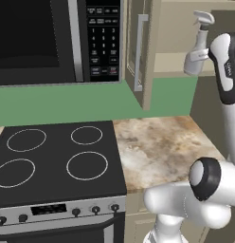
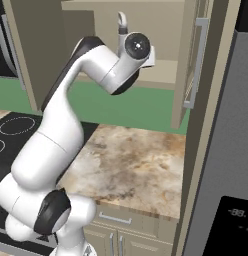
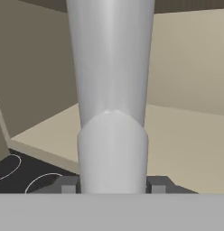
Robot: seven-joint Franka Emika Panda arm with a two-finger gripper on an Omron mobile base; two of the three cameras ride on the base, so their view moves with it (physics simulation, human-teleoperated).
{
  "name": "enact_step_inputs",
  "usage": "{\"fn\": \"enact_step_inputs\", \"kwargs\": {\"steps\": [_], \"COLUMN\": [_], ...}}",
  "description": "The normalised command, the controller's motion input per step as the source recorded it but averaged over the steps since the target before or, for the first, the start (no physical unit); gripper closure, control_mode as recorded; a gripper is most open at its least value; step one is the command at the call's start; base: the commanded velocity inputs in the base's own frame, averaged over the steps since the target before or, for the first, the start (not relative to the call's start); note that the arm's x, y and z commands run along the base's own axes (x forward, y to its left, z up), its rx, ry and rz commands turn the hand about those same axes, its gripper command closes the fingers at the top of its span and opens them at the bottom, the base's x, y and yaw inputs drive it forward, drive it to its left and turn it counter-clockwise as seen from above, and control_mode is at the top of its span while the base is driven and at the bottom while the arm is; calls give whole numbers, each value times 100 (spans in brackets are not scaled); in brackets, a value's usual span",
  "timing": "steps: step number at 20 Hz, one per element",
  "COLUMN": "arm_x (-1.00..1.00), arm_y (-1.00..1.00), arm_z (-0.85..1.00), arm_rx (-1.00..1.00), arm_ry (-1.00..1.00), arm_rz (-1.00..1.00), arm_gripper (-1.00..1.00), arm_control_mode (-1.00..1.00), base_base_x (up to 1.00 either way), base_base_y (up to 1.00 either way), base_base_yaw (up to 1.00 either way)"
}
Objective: Move the cutting board and knife to the sink. Then move spray from the cabinet to the counter.
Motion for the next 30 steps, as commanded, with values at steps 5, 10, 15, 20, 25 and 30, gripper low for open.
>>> {"fn": "enact_step_inputs", "kwargs": {"steps": [5, 10, 15, 20, 25, 30], "arm_x": [-73, -72, -76, -73, -64, -37], "arm_y": [1, 13, 17, 18, 22, 29], "arm_z": [0, -6, -19, -25, -33, -52], "arm_rx": [-3, -9, -6, 0, 0, 0], "arm_ry": [0, 0, -2, -1, 0, 7], "arm_rz": [0, 0, 0, -1, -2, 0], "arm_gripper": [100, 100, 100, 100, 100, 100], "arm_control_mode": [-100, -100, -100, -100, -100, -100], "base_base_x": [0, 0, 0, 0, 0, 0], "base_base_y": [0, 0, 0, 0, 0, 0], "base_base_yaw": [0, 0, 0, 0, 0, 0]}}
